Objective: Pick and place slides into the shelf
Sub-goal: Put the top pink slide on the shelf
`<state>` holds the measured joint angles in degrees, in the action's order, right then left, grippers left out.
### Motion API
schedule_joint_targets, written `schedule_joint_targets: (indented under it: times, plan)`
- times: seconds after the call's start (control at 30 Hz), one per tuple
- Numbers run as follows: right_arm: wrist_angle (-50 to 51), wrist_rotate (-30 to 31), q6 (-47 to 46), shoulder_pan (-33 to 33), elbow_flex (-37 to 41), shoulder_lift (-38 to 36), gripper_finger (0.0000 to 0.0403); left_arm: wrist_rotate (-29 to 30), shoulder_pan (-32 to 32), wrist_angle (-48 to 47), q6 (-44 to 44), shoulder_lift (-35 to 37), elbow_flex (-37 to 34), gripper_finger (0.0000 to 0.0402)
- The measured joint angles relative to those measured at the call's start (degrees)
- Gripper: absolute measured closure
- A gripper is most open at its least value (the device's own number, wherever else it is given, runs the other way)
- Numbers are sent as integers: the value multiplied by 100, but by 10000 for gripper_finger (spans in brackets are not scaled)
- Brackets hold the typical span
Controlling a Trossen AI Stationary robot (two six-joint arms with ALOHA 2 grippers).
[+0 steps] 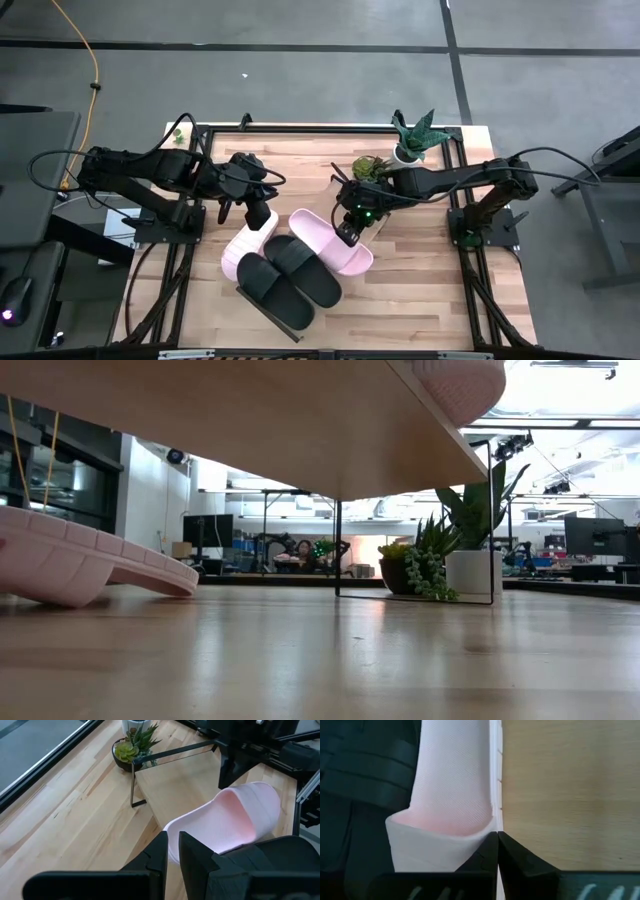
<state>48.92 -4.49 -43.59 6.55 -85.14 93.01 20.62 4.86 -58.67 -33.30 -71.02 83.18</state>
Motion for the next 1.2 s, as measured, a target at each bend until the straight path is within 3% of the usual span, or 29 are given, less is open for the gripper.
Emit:
schedule_joint_targets:
  times: [0.4,1.2]
  plan:
    - [-30,423,-35,-71,-2,0,403,0,0,0,0,0,0,364]
    - [-571,-171,255,-468,13,509,403,0,0,2,0,0,-2,364]
